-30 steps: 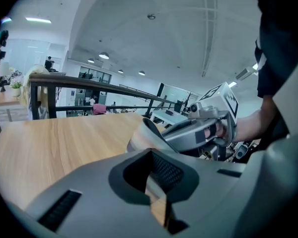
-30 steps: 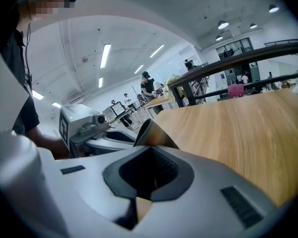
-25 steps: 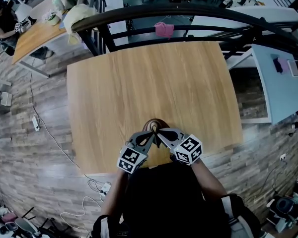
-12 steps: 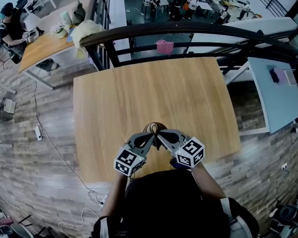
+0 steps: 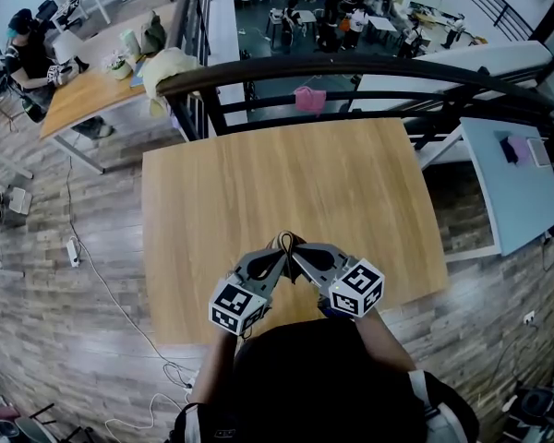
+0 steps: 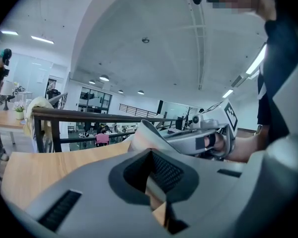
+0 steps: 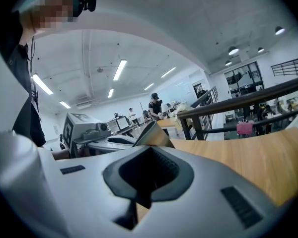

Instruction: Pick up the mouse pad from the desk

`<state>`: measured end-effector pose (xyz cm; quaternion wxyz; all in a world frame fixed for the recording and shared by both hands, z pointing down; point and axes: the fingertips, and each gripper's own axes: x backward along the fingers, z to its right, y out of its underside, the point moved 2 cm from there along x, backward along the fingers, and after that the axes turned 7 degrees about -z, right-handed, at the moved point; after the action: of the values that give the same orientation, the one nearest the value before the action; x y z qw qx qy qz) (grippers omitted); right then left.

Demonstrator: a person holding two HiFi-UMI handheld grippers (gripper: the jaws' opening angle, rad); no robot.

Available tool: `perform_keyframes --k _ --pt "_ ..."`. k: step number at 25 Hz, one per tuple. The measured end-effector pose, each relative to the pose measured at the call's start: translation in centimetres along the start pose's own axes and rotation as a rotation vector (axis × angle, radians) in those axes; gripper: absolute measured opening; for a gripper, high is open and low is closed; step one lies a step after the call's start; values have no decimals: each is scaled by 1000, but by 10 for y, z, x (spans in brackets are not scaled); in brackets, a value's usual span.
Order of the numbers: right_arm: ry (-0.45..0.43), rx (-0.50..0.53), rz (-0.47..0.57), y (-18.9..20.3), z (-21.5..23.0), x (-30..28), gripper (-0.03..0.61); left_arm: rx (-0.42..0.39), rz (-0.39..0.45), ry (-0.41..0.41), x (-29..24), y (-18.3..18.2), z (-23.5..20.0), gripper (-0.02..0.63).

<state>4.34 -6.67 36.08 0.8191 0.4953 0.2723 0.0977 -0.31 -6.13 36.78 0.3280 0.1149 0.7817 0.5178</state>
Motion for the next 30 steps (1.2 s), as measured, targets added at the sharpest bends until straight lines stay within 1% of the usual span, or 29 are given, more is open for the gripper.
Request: perform_keyframes --k 4,8,15,21,25,30 --pt "4 -6 13 -4 -4 2 28 -10 -7 -1 4 -1 2 21" --pt "9 -18 29 -4 -4 5 28 0 -4 6 3 -1 4 21" --pt "13 -16 26 -4 -3 6 28 11 17 17 2 -6 5 21" --pt "2 -29 29 -2 -1 1 28 18 2 19 2 -1 1 21" --pt "2 -18 18 -1 -1 1 28 16 9 12 1 0 0 21" --pt "-2 -11 17 -2 -2 2 28 28 17 25 1 -1 2 21"
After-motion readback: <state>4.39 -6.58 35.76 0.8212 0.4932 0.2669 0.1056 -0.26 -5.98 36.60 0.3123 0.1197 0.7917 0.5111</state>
